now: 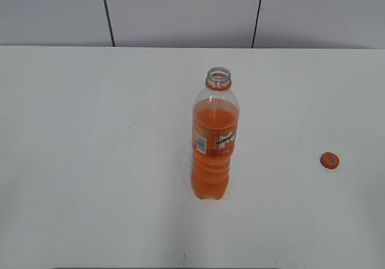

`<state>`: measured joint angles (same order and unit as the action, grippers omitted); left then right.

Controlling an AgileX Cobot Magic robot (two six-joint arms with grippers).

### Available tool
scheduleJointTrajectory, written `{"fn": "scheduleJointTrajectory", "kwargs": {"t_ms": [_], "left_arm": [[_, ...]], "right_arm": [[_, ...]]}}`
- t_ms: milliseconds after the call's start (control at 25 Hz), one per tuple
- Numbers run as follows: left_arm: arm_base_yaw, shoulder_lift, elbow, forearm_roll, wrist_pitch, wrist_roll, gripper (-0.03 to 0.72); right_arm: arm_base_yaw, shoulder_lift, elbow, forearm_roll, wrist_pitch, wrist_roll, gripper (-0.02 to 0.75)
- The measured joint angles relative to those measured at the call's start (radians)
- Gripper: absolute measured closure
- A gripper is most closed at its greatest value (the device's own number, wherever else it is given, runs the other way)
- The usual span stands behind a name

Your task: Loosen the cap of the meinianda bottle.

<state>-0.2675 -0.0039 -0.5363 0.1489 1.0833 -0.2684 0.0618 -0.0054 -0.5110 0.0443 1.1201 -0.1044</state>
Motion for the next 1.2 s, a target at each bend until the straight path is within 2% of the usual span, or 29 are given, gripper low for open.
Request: {"fn": "scheduleJointTrajectory", "kwargs": {"t_ms": [360, 560, 840, 960, 1160, 1200], "left_arm": [[0.000, -0.003, 0.000, -0.076, 0.000, 0.016, 0.255], [0.000, -0.003, 0.003, -0.100, -0.009, 0.210, 0.262], [0.010, -0.003, 0.003, -0.120, -0.011, 0.244, 0.262], [0.060, -0.003, 0.003, -0.122, -0.011, 0.245, 0.262], [0.265, -0.003, 0.003, -0.141, -0.011, 0.246, 0.262], [0.288, -0.003, 0.003, -0.149, -0.011, 0.246, 0.262]], "right_arm": [[0.000, 0.000, 0.002, -0.001, -0.015, 0.001, 0.194], [0.000, 0.000, 0.003, -0.002, -0.016, 0.002, 0.194], [0.000, 0.000, 0.003, -0.002, -0.016, 0.002, 0.194], [0.000, 0.000, 0.003, -0.002, -0.016, 0.002, 0.194], [0.000, 0.000, 0.003, -0.002, -0.016, 0.003, 0.194], [0.000, 0.000, 0.003, -0.002, -0.016, 0.003, 0.194]]}}
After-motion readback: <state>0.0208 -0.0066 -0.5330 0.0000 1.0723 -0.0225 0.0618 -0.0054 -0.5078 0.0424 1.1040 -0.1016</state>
